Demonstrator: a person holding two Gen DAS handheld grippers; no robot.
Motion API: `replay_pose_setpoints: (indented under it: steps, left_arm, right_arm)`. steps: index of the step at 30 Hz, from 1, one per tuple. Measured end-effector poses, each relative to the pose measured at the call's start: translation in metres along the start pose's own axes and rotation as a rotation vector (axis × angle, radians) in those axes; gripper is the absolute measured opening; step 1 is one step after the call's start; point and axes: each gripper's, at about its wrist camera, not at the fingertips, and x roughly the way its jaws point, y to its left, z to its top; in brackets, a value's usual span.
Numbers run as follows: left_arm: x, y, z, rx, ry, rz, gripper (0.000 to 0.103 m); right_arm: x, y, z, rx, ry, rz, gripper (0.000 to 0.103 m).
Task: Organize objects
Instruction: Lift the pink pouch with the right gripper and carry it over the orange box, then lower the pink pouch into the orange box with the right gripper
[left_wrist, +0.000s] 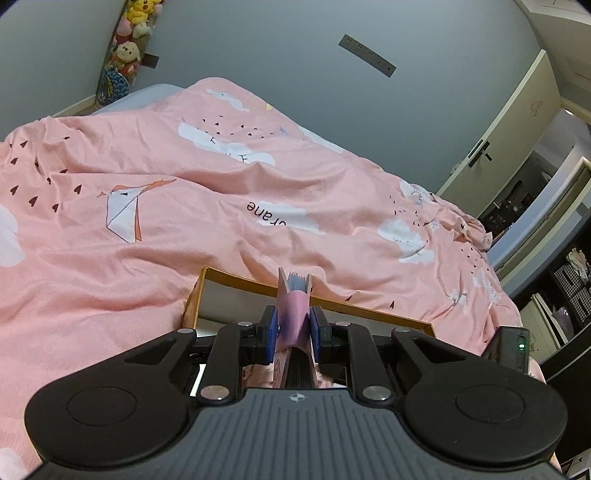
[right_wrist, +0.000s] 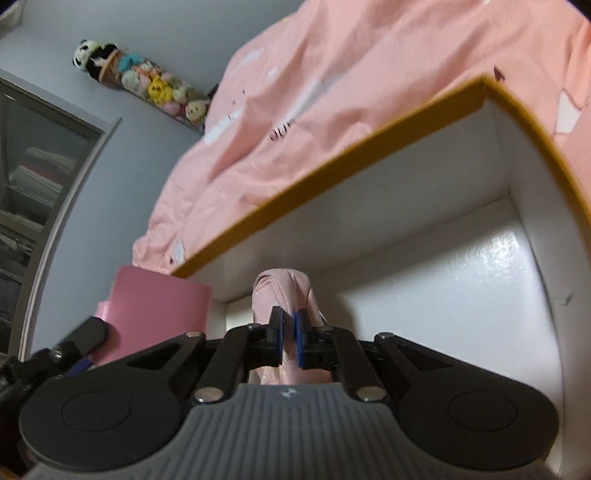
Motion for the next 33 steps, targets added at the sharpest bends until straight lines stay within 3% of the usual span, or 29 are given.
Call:
replay_pose_setpoints:
  steps: [9, 13, 15, 16, 18, 19, 20, 22, 28, 33]
  left_arm:
    - [0.019, 0.004, -0.001, -0.034, 0.035, -0.024, 0.02]
    - [0.025, 0.003, -0.003, -0.057, 0.05, -0.049, 0.02]
    - [0.029, 0.003, -0.004, -0.073, 0.055, -0.057, 0.02]
    - [0.031, 0.005, -0.005, -0.093, 0.064, -0.07, 0.02]
    - [0.035, 0.011, -0.007, -0.161, 0.088, -0.112, 0.019]
    - [0.038, 0.016, -0.009, -0.205, 0.1, -0.142, 0.007]
    - [0.04, 0.02, -0.011, -0.244, 0.106, -0.172, 0.002]
    - [0.045, 0.028, -0.017, -0.333, 0.119, -0.224, 0.002]
    - [0.057, 0.028, -0.029, -0.328, 0.155, -0.169, 0.002]
    - [0.065, 0.025, -0.033, -0.319, 0.194, -0.173, 0.002]
  right_arm:
    - [0.026, -0.008, 0.005, -0.022, 0.055, -0.069, 0.007]
    - [0.03, -0.008, 0.005, -0.062, 0.06, -0.107, 0.014]
    - [0.022, -0.01, 0.007, -0.057, 0.055, -0.099, 0.024]
    - [0.017, -0.01, 0.007, -0.058, 0.05, -0.096, 0.028]
    - [0.005, -0.01, 0.008, -0.08, 0.035, -0.09, 0.029]
    - [-0.001, -0.009, 0.007, -0.093, 0.03, -0.095, 0.029]
    - [-0.006, -0.007, 0.006, -0.107, 0.025, -0.099, 0.029]
    - [-0.017, -0.005, 0.003, -0.114, 0.016, -0.097, 0.029]
    - [-0.027, 0.0, -0.005, -0.131, 0.012, -0.063, 0.029]
    - [-0.027, 0.004, -0.002, -0.113, -0.023, -0.062, 0.026]
